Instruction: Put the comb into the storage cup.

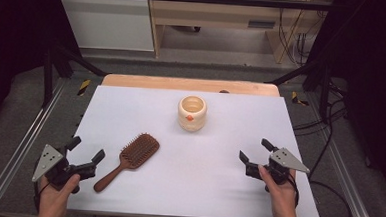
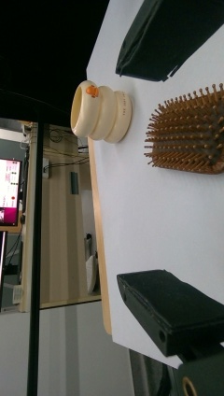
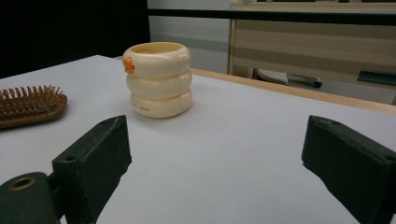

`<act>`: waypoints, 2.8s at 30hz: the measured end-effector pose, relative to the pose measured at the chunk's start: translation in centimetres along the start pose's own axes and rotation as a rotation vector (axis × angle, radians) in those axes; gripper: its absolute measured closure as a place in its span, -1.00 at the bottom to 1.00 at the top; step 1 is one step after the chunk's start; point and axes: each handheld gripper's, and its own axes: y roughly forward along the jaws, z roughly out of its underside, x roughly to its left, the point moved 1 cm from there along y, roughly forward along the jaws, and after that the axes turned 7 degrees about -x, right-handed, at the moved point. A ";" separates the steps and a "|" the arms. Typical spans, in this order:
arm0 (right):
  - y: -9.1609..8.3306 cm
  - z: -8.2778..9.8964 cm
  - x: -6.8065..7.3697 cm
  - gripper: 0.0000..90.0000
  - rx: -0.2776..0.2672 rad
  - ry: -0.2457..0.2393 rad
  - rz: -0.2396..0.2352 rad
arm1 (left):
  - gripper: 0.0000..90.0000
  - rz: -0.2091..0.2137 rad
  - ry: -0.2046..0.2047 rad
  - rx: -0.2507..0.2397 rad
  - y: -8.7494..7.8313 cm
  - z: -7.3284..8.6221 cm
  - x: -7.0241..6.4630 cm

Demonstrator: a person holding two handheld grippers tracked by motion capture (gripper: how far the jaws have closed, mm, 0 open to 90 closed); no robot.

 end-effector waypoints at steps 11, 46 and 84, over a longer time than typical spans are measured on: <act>0.0 0.2 -0.1 -0.83 0.019 0.003 0.003 | -0.94 0.003 -0.004 0.063 0.1 -0.1 -0.2; -0.1 0.0 0.1 -0.87 0.036 0.004 0.022 | -0.89 0.106 0.182 0.646 5.6 -1.9 -4.5; 0.1 0.4 0.1 -0.88 0.077 0.009 0.015 | -0.85 0.120 0.123 0.823 7.3 0.0 -4.2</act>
